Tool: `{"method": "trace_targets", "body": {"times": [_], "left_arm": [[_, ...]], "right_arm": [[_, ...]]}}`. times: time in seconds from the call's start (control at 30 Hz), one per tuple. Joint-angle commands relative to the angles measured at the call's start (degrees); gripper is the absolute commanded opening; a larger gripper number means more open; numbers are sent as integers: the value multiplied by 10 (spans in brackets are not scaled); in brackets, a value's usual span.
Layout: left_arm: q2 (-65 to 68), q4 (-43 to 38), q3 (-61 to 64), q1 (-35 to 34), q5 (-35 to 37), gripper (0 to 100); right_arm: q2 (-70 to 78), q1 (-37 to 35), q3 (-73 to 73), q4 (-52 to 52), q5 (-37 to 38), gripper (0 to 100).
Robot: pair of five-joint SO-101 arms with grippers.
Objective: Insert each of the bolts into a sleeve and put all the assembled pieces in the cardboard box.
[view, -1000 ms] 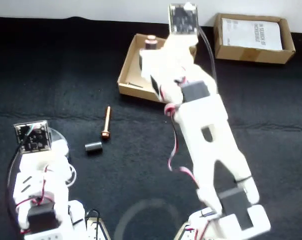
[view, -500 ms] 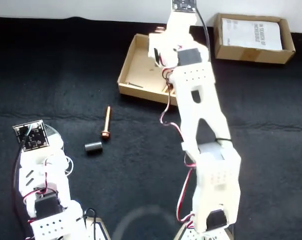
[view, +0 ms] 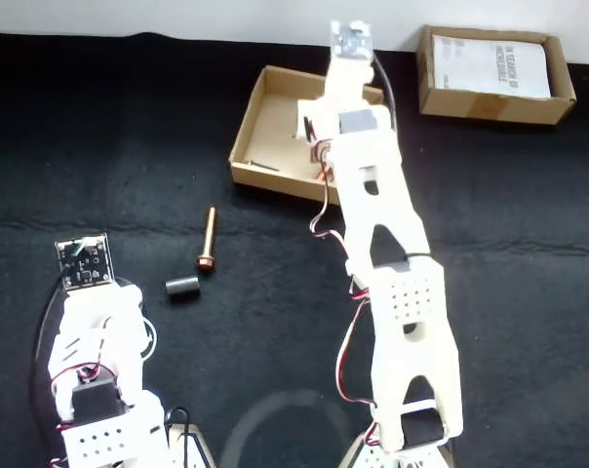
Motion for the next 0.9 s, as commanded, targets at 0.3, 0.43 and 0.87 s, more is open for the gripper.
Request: {"method": "trace_targets", "body": {"times": [0.3,0.43,0.87], "left_arm": [[-3,2,10,7,-5,24],[-3,2,10,7,-5,24],[-3,2,10,5,-5,24]], "right_arm": [[56,-1,-51,28,-2,172],[36,-26,-102,140,-1,359],[-29,-160,-310,431,-4,373]]}}
